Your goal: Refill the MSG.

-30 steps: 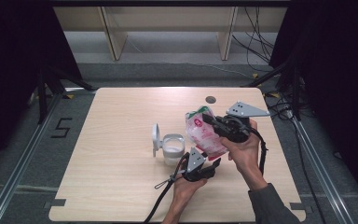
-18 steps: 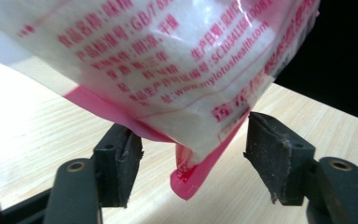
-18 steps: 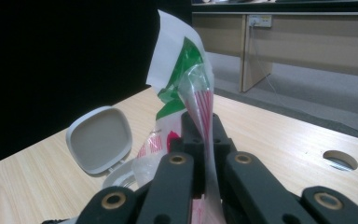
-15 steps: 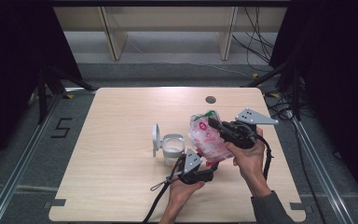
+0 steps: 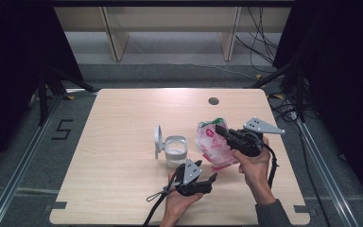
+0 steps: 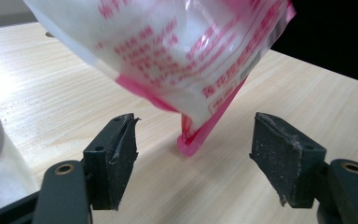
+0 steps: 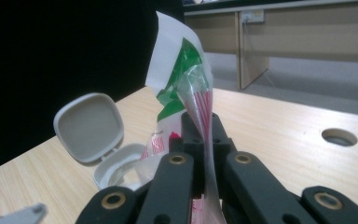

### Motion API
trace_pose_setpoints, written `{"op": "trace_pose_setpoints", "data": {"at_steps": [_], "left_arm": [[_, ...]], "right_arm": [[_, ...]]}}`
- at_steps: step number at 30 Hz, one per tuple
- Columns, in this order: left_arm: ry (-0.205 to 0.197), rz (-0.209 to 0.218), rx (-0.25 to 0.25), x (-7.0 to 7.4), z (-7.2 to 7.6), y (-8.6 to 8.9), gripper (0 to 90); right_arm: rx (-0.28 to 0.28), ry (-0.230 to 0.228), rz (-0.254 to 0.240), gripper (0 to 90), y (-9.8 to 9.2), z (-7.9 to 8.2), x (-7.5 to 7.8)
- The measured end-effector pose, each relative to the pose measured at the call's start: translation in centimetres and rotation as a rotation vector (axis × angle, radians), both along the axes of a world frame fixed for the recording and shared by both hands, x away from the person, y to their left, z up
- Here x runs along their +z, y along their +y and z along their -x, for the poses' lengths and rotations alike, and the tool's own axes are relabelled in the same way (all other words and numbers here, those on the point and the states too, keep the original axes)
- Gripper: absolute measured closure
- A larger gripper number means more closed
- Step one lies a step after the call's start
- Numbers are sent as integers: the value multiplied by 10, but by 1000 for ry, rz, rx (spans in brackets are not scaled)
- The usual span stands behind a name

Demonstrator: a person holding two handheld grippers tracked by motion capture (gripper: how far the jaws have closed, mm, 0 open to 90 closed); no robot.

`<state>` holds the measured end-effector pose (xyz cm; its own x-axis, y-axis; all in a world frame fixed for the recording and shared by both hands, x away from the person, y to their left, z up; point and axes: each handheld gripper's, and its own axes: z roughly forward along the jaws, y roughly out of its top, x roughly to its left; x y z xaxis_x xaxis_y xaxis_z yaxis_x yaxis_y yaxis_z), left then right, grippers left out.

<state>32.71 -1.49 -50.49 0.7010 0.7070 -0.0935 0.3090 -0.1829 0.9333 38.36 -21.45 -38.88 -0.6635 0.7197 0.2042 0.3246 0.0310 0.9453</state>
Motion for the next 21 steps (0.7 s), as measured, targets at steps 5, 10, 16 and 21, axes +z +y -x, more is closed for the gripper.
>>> {"op": "trace_pose_setpoints", "data": {"at_steps": [5,10,16,21], "left_arm": [[-19,-5,-4,4,4,8,297],[-22,-19,-28,5,11,13,287],[-23,-35,-35,3,18,20,277],[-29,-34,-30,1,21,29,276]], "right_arm": [[-21,46,-7,900,-8,3,-9],[-24,28,-4,900,-17,2,-10],[-28,13,-14,900,-24,4,-12],[-48,28,-25,900,-32,7,-14]]}}
